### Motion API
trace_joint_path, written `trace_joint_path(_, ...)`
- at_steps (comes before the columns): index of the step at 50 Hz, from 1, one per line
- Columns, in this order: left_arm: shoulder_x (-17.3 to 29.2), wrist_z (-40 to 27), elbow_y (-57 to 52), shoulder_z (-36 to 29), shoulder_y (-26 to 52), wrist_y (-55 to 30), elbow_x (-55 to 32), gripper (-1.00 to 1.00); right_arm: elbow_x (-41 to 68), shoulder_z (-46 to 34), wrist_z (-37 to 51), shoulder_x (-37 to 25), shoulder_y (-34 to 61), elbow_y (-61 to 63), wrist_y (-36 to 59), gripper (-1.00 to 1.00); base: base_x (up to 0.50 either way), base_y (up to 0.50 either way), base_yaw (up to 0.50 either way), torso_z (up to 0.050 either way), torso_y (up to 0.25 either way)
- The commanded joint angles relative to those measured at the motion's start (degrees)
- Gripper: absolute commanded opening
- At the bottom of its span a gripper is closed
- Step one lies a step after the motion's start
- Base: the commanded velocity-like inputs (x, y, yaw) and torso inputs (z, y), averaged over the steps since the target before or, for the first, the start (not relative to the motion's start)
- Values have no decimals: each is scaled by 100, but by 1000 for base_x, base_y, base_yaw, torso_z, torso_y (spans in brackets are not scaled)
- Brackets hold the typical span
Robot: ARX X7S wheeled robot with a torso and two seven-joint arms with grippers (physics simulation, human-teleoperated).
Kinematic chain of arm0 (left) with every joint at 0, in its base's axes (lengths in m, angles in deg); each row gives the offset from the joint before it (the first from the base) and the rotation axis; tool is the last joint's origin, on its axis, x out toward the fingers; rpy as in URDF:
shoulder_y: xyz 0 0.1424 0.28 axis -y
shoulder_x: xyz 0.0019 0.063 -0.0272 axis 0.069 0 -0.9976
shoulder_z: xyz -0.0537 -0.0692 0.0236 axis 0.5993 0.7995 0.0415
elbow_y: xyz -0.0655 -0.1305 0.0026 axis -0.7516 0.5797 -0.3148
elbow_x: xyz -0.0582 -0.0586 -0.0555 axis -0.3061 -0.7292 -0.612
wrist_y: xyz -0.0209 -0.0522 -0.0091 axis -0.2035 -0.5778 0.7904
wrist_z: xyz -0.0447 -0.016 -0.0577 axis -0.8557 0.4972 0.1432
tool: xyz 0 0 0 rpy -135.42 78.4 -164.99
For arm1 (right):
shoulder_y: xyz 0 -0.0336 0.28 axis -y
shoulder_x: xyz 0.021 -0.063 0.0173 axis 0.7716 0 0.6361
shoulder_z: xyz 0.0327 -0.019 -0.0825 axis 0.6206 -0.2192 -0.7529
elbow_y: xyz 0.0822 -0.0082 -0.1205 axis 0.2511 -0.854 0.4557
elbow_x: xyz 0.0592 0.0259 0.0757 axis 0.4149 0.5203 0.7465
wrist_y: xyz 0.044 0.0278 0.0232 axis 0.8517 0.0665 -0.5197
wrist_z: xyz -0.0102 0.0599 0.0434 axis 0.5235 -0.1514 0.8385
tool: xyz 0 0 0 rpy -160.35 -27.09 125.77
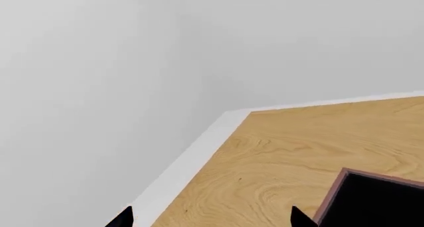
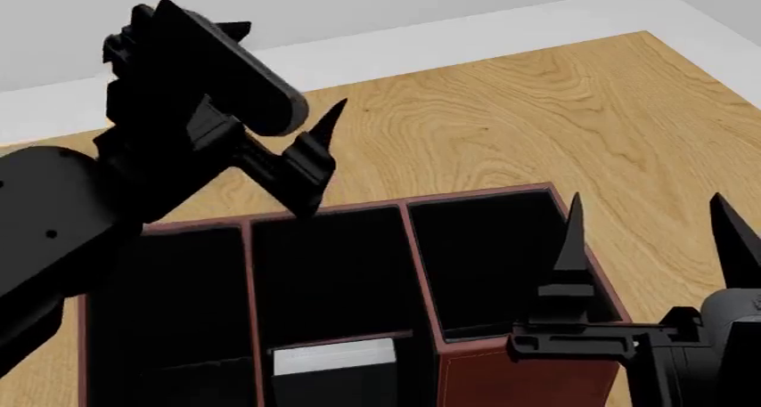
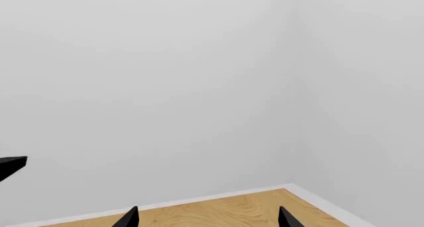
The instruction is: Pick up the book and place it in the back compartment of the caddy.
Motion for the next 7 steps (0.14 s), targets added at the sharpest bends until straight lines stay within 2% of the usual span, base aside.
trace_joint_path(1,-19,-517,-160,405,-450,735,118,100,3,-39,2,-1,56,-24,11,100,0,0,0,0,0)
trace_joint_path(7,41,-730,-406,474,-696,947,188,100,7,-50,15,1,45,-20,16,100,0,0,0,0,0)
